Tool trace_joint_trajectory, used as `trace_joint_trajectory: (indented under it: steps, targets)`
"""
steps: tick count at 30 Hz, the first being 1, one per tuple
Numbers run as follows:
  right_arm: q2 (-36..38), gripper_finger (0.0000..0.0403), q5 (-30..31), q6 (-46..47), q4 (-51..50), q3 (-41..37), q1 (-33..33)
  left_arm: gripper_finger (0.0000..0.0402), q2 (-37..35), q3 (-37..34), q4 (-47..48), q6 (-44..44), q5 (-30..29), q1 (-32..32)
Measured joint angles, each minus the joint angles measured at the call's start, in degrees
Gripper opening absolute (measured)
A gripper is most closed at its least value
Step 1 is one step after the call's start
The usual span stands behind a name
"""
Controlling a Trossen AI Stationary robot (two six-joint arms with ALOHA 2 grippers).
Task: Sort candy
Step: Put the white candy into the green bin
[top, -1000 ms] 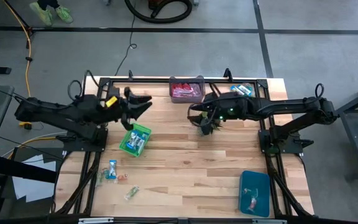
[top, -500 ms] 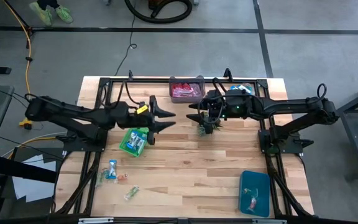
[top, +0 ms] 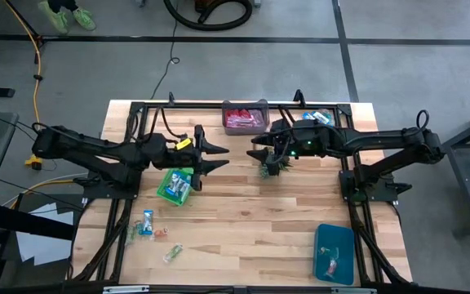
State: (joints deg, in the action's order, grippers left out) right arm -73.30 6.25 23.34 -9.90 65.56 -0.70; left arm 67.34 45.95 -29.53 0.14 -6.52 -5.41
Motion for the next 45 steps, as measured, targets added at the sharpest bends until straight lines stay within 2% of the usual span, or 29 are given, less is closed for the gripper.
trace_joint_trajectory:
  steps: [4, 7, 10, 16, 19, 23, 27, 30, 34, 37, 40, 42, 45]
  targets:
    - [0.0, 0.0244, 3.0, 5.9, -10.2, 0.0, -4.6, 0.0127, -1.4, 0.1, 2.9, 0.0, -0.2, 0.0]
    - [0.0, 0.0244, 3.2, 10.7, -17.8, 0.0, -11.6, 0.0127, -2.7, 0.0, 6.8, -1.3, -1.6, 0.1]
    - [-0.9, 0.0244, 3.9, 11.2, -25.3, 0.0, -19.8, 0.0127, -4.6, 0.0, 10.1, -2.9, -3.0, 0.1]
    - [-6.8, 0.0244, 14.8, 8.4, -41.7, -0.2, -33.9, 0.0127, -8.6, 0.0, 16.0, -4.5, -3.3, 0.1]
    - [-9.3, 0.0244, 16.0, 7.0, -41.0, -3.2, -38.9, 0.0127, -10.4, 0.0, 18.5, -6.9, -3.7, 0.1]
    - [-11.1, 0.0244, 12.5, 8.7, -34.1, -9.7, -43.1, 0.0127, -12.3, 0.0, 21.4, -10.4, -4.6, 0.1]
    - [-12.1, 0.0244, 10.6, 11.9, -30.1, -13.5, -44.5, 0.0127, -13.5, 0.0, 22.7, -13.5, -4.6, 0.1]
    - [-12.1, 0.0244, 9.0, 11.3, -27.1, -14.4, -42.6, 0.0127, -13.8, 0.0, 22.7, -14.0, -4.6, 0.1]
    - [-12.1, 0.0244, 14.7, 11.2, -27.4, -14.3, -39.8, 0.0127, -13.8, 0.0, 22.8, -14.0, -4.8, 0.1]
    - [-12.0, 0.0244, 14.5, 11.2, -29.1, -14.3, -39.6, 0.0127, -13.8, 0.0, 23.1, -14.0, -4.8, 0.1]
    - [-11.1, 0.0244, 13.2, 10.1, -29.4, -15.0, -35.9, 0.0127, -13.8, 0.0, 23.6, -14.0, -5.4, 0.1]
    - [-10.0, 0.0244, 14.3, 10.1, -29.3, -16.6, -32.4, 0.0127, -13.8, 0.0, 24.1, -14.0, -6.1, 0.1]
    - [-8.2, 0.0244, 17.5, 15.4, -29.3, -19.8, -29.4, 0.0127, -13.8, 0.0, 24.2, -14.0, -6.3, 0.1]
